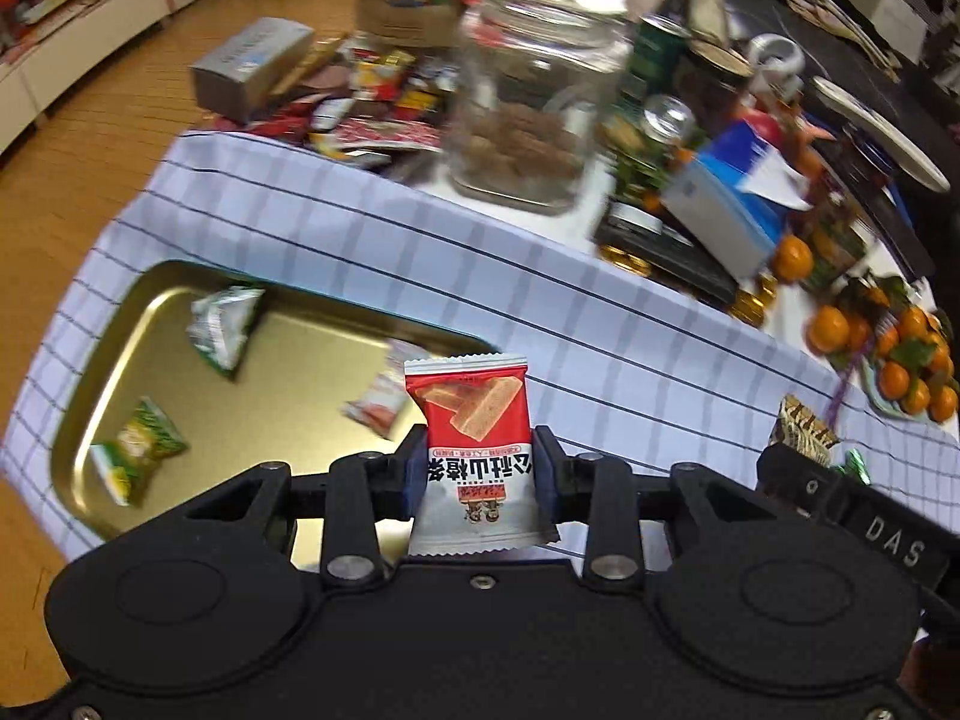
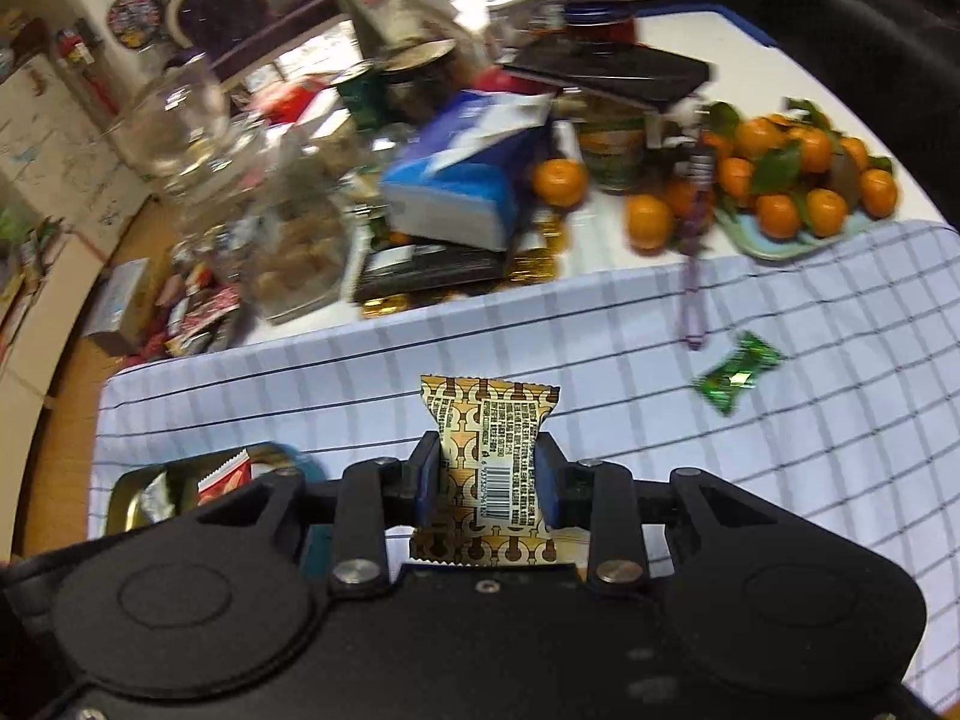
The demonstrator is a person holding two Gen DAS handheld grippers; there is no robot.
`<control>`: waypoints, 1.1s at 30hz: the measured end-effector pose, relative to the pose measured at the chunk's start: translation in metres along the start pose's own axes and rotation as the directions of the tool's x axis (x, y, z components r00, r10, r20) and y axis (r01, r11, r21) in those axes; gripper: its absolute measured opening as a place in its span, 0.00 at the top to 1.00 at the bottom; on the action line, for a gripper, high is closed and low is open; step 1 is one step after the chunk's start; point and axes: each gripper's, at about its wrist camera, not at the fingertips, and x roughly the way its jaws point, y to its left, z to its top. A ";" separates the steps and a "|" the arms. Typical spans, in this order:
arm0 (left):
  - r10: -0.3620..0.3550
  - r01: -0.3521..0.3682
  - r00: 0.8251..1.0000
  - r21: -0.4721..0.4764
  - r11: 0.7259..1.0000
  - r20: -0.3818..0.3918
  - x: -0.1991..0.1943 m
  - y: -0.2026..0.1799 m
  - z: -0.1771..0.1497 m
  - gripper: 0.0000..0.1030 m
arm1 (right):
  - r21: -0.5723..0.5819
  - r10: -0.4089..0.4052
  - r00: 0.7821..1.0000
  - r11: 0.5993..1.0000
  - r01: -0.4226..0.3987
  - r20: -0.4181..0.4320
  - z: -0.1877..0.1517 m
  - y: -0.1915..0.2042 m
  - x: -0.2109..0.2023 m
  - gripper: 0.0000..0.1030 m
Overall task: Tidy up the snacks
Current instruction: 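Release the red packet into the gold tray with the left tool while the right tool releases the gold packet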
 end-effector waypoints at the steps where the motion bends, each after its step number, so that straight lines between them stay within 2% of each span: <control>1: 0.010 -0.010 1.000 -0.015 1.000 0.003 0.000 0.008 0.002 0.58 | -0.016 0.021 1.000 1.000 -0.021 -0.004 -0.002 0.011 0.003 0.68; 7: 0.093 -0.092 0.996 -0.122 0.988 -0.003 0.004 0.060 0.012 0.57 | -0.125 0.119 0.992 0.985 -0.122 -0.030 -0.018 0.063 0.019 0.68; 12: 0.183 -0.180 0.983 -0.164 0.970 0.002 0.006 0.090 0.017 0.57 | -0.164 0.222 0.972 0.959 -0.233 -0.081 -0.030 0.091 0.027 0.65; 16: 0.183 -0.180 0.983 -0.193 0.964 -0.002 0.007 0.101 0.020 0.57 | -0.149 0.290 0.948 0.940 -0.308 -0.130 -0.033 0.099 0.031 0.63; 33: 0.140 -0.144 0.989 -0.117 0.983 -0.039 0.019 0.076 0.012 0.57 | -0.121 0.205 0.970 0.968 -0.220 -0.131 -0.025 0.080 0.036 0.61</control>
